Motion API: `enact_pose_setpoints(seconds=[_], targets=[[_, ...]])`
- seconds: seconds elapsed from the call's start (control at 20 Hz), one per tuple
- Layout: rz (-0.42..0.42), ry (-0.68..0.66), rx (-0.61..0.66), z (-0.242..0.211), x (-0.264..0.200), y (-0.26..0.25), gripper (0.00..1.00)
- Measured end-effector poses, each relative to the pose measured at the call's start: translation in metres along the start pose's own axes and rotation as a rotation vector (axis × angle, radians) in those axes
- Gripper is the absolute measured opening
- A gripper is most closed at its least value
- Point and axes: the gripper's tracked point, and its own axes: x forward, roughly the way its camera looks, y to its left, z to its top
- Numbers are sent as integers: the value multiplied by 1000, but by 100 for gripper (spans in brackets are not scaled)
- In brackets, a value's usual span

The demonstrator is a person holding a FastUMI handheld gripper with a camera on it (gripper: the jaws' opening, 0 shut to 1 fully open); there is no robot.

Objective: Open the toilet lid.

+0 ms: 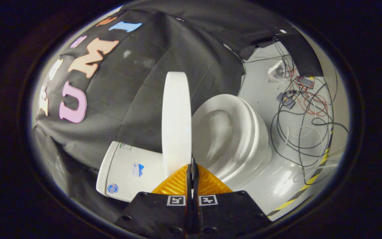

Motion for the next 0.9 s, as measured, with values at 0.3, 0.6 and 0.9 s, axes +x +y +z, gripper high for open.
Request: enact_pose_setpoints(seconds=[0.3,0.6,0.9], targets=[[-43,-18,-25,5,-8,23,0],[-60,-26,-5,3,-14,40,0],[-46,-65,-98,4,-20,64,0]])
